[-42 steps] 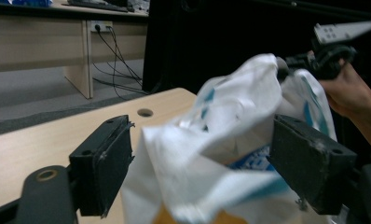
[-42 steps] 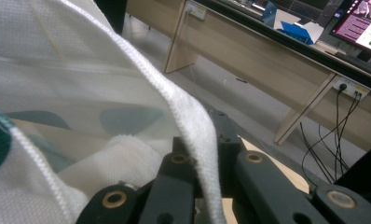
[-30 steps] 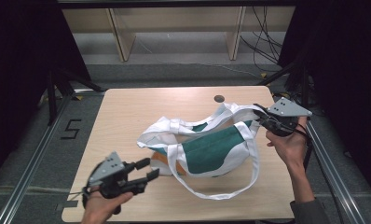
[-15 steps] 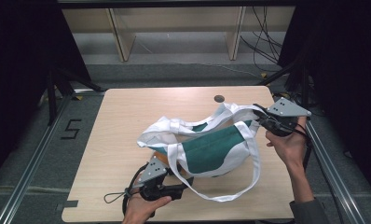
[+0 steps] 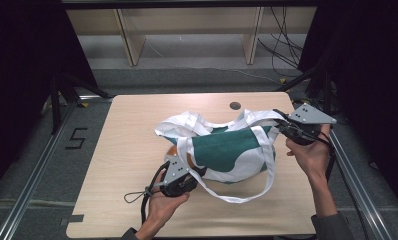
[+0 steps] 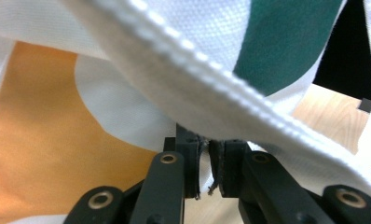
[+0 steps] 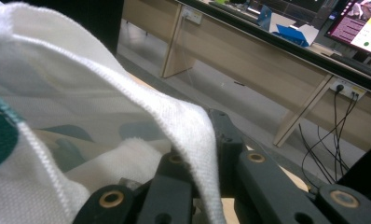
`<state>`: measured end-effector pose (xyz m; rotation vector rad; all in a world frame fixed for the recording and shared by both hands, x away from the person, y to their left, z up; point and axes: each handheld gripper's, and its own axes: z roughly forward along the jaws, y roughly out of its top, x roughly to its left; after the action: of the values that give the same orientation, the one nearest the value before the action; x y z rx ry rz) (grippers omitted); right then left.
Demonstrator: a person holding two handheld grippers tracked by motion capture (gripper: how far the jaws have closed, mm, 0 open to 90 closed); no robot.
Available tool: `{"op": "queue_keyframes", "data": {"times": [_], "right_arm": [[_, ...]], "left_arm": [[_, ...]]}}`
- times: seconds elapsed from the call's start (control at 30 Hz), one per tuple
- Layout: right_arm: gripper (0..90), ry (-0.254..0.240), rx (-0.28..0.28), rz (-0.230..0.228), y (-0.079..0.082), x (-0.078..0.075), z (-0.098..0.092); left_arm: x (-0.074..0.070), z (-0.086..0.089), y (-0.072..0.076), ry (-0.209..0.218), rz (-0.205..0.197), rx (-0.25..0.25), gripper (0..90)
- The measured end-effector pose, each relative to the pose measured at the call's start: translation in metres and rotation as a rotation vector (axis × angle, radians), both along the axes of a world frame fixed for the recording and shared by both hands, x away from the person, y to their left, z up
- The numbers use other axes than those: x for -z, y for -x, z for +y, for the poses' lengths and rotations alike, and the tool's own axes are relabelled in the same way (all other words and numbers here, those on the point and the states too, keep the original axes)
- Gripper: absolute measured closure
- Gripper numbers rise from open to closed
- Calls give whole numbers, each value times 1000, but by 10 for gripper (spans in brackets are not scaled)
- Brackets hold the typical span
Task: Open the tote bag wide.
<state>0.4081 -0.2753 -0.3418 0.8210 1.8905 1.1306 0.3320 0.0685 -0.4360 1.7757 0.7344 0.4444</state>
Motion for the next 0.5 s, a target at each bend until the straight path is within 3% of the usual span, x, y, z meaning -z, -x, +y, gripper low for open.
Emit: {"op": "queue_keyframes", "data": {"times": [0.03, 0.13, 0.2, 0.3, 0.37, 0.4, 0.5], "right_arm": [[860, 0, 0, 0, 0, 0, 0], [744, -50, 40, 8, -4, 0, -4], [647, -114, 52, 5, 1, -9, -12], [612, -137, 53, 1, 7, -20, -16], [598, -133, 31, 0, 15, -27, -17], [586, -115, 46, 2, 21, -30, -14], [568, -113, 51, 11, 19, -31, -15]], "left_arm": [[0, 0, 0, 0, 0, 0, 825], [-2, 0, -7, 11, 6, -8, 827], [-2, 0, -13, 9, 11, -11, 828], [0, 1, -17, 20, 31, -22, 828], [1, 0, -21, 37, 48, -25, 831], [1, -1, -22, 40, 53, -31, 833], [0, -2, -24, 50, 60, -30, 835]]}}
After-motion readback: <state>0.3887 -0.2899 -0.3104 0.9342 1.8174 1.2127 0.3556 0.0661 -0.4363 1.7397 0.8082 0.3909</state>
